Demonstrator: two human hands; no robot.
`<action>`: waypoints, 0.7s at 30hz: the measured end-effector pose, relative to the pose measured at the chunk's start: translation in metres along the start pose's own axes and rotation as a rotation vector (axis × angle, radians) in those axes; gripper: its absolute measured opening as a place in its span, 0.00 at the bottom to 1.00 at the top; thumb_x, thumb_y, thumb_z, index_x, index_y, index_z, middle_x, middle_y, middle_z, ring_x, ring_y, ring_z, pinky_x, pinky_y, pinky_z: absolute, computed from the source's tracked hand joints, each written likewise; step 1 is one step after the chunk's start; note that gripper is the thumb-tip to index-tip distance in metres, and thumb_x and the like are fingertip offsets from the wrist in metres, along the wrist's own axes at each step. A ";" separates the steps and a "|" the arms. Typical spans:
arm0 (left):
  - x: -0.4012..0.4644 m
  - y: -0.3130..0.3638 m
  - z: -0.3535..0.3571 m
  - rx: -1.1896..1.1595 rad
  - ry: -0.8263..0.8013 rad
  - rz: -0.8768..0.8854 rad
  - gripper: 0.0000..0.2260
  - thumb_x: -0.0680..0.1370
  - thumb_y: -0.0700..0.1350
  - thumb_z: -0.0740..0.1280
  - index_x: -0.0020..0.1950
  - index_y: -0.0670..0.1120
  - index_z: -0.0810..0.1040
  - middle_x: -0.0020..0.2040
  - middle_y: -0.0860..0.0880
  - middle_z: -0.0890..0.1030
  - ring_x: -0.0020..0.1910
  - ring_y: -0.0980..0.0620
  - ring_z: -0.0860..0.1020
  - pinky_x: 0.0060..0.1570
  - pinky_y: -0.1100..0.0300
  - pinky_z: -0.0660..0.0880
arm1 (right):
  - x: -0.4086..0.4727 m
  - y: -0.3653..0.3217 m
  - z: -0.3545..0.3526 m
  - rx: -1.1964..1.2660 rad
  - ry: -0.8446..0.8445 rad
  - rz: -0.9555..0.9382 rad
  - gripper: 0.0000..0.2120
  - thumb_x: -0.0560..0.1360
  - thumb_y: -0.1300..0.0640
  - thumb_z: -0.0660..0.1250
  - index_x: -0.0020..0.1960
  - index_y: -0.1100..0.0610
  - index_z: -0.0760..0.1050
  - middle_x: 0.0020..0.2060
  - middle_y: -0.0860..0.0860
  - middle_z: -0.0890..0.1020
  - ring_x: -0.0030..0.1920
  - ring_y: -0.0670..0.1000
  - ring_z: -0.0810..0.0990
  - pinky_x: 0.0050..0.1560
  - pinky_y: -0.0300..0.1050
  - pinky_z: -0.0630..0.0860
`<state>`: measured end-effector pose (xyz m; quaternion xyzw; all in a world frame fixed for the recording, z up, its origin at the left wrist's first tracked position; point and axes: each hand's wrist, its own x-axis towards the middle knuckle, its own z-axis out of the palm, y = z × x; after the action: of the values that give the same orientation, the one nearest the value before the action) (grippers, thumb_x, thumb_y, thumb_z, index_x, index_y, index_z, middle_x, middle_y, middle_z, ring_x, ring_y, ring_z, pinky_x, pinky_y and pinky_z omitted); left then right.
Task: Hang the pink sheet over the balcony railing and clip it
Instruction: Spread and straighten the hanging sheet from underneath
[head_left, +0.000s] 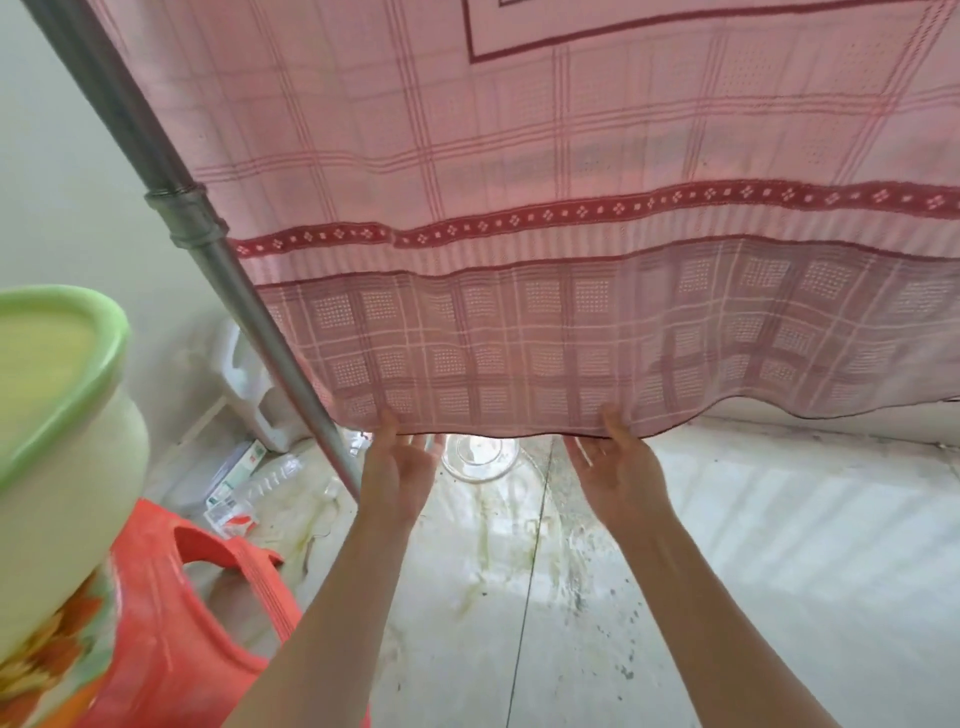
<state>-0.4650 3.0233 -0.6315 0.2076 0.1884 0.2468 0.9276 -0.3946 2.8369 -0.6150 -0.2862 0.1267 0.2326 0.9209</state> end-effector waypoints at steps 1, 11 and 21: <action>0.001 0.005 -0.002 0.003 0.026 0.028 0.19 0.76 0.44 0.62 0.67 0.47 0.68 0.62 0.51 0.75 0.63 0.51 0.72 0.63 0.47 0.66 | 0.002 -0.003 -0.001 0.031 0.026 0.001 0.06 0.78 0.63 0.61 0.50 0.55 0.74 0.43 0.51 0.83 0.47 0.50 0.80 0.48 0.46 0.76; -0.010 0.017 -0.023 0.214 0.195 0.169 0.08 0.78 0.37 0.60 0.53 0.48 0.73 0.47 0.54 0.78 0.47 0.58 0.77 0.52 0.60 0.71 | 0.014 0.048 0.011 -0.136 -0.064 0.155 0.10 0.77 0.61 0.63 0.57 0.57 0.75 0.53 0.52 0.81 0.54 0.52 0.79 0.48 0.46 0.75; -0.005 0.001 -0.022 0.296 0.221 0.161 0.10 0.77 0.32 0.60 0.46 0.46 0.74 0.35 0.55 0.82 0.42 0.54 0.76 0.40 0.64 0.77 | 0.039 0.040 0.018 -0.124 0.146 0.063 0.02 0.77 0.60 0.63 0.48 0.55 0.74 0.44 0.49 0.79 0.46 0.49 0.78 0.41 0.44 0.73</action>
<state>-0.4799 3.0281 -0.6481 0.3278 0.3060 0.3113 0.8379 -0.3796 2.8902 -0.6331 -0.3547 0.1878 0.2474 0.8819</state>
